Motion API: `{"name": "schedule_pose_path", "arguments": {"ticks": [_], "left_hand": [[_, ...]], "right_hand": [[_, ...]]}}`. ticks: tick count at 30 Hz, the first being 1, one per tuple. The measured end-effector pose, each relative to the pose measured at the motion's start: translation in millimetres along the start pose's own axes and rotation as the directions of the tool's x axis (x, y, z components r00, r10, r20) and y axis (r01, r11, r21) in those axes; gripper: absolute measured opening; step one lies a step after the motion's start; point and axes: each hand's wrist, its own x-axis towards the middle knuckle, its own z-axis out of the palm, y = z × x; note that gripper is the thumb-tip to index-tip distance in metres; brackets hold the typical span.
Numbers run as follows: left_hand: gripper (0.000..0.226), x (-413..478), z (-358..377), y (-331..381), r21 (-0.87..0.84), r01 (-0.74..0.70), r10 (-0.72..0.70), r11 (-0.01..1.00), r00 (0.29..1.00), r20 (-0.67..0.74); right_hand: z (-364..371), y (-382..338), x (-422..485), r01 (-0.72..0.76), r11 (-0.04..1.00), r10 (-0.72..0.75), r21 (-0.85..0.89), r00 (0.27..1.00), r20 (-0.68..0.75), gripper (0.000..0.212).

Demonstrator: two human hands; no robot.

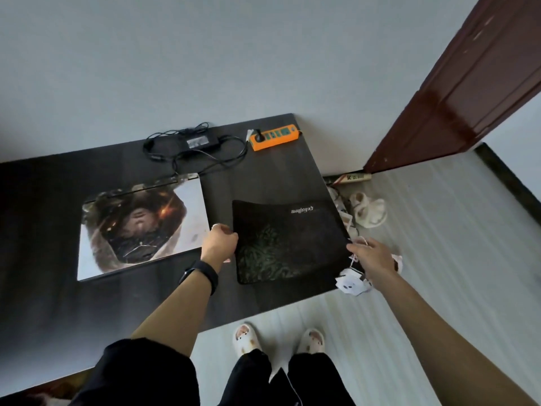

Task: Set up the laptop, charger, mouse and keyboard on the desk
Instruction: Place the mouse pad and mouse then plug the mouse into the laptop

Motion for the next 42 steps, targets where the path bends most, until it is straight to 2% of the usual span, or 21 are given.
{"name": "schedule_pose_path", "arguments": {"ticks": [3, 5, 6, 8, 10, 12, 14, 16, 17, 20, 22, 24, 26, 28, 33, 34, 36, 38, 40, 42], "left_hand": [[0.046, -0.7, 12.5, -5.2, 0.173, 0.033, -0.046, 0.984, 0.996, 0.075], [0.046, -10.5, 25.2, -2.4, 0.191, 0.034, -0.056, 0.981, 0.992, 0.112], [0.047, -15.0, 34.7, 3.0, 0.176, 0.018, -0.042, 0.984, 0.99, 0.137], [0.057, -23.6, 55.7, 23.3, 0.102, -0.032, 0.008, 0.994, 0.974, 0.225], [0.071, -33.4, 80.0, 50.4, -0.028, -0.102, 0.105, 0.994, 0.933, 0.344], [0.081, -44.9, 104.8, 81.0, -0.094, -0.22, 0.239, 0.971, 0.86, 0.451], [0.067, -55.0, 121.7, 105.8, -0.073, -0.289, 0.28, 0.955, 0.785, 0.553], [0.035, -63.9, 127.8, 119.7, -0.05, -0.241, 0.213, 0.969, 0.723, 0.657], [0.025, -67.8, 128.3, 121.4, -0.06, -0.198, 0.186, 0.978, 0.71, 0.68], [0.016, -72.8, 116.4, 108.7, -0.162, -0.09, 0.174, 0.983, 0.744, 0.645], [0.022, -73.0, 98.5, 93.7, -0.273, 0.044, 0.148, 0.961, 0.751, 0.644], [0.039, -71.7, 74.6, 79.6, -0.356, 0.227, 0.063, 0.907, 0.762, 0.645], [0.032, -73.8, 52.3, 70.6, -0.398, 0.3, -0.012, 0.867, 0.811, 0.585], [0.022, -77.8, 31.0, 62.8, -0.458, 0.304, -0.047, 0.836, 0.869, 0.492], [0.016, -82.2, -3.2, 45.7, -0.458, 0.209, -0.087, 0.864, 0.958, 0.273], [0.016, -80.6, -7.0, 41.6, -0.445, 0.187, -0.087, 0.876, 0.968, 0.235], [0.016, -76.9, -14.2, 35.8, -0.455, 0.148, -0.076, 0.878, 0.982, 0.173], [0.015, -71.8, -19.7, 34.1, -0.5, 0.118, -0.065, 0.858, 0.99, 0.123], [0.016, -65.9, -25.0, 34.6, -0.513, 0.1, -0.068, 0.853, 0.994, 0.08], [0.019, -60.1, -28.1, 37.2, -0.489, 0.076, -0.055, 0.869, 0.997, 0.056]], "right_hand": [[5.1, -0.8, 16.8, -0.031, 0.995, 0.029, 0.091, 0.999, 0.018, 0.028], [1.3, -8.6, 15.0, 0.023, 1.0, -0.021, -0.01, 0.991, 0.134, 0.025], [-3.8, -17.1, 11.1, 0.082, 0.992, -0.058, -0.093, 0.969, 0.241, 0.023], [-17.7, -40.4, 0.5, 0.191, 0.962, -0.078, -0.193, 0.876, 0.475, 0.022], [-31.8, -64.6, -3.4, 0.2, 0.963, -0.039, -0.179, 0.762, 0.646, 0.023], [-47.0, -84.8, 2.1, 0.195, 0.967, 0.0, -0.166, 0.648, 0.761, 0.025], [-57.8, -98.5, 14.5, 0.187, 0.974, 0.002, -0.129, 0.562, 0.827, 0.028], [-65.7, -106.5, 30.6, 0.152, 0.986, -0.018, -0.072, 0.522, 0.853, 0.03], [-68.1, -108.0, 38.8, 0.128, 0.991, -0.031, -0.043, 0.523, 0.852, 0.031], [-65.7, -104.9, 59.4, 0.08, 0.997, -0.056, 0.013, 0.57, 0.82, 0.027], [-57.0, -99.9, 67.5, 0.091, 0.996, -0.064, 0.008, 0.628, 0.776, 0.026], [-43.8, -94.7, 71.9, 0.087, 0.996, -0.068, 0.014, 0.659, 0.749, 0.028], [-30.4, -92.3, 75.1, 0.069, 0.997, -0.062, 0.021, 0.674, 0.736, 0.03], [-11.9, -93.2, 74.6, 0.066, 0.998, -0.054, 0.011, 0.694, 0.718, 0.031], [40.3, -96.6, 64.2, 0.092, 0.996, -0.075, -0.003, 0.83, 0.552, 0.031], [50.4, -96.9, 61.5, 0.107, 0.994, -0.098, 0.014, 0.838, 0.538, 0.031], [66.8, -100.0, 54.0, 0.227, 0.974, -0.2, 0.012, 0.828, 0.524, 0.03], [77.7, -101.6, 50.6, 0.404, 0.912, -0.319, -0.066, 0.803, 0.504, 0.021], [84.2, -96.0, 52.5, 0.56, 0.794, -0.402, -0.236, 0.776, 0.486, 0.019], [87.1, -79.1, 59.3, 0.611, 0.629, -0.397, -0.48, 0.784, 0.478, 0.042]]}}
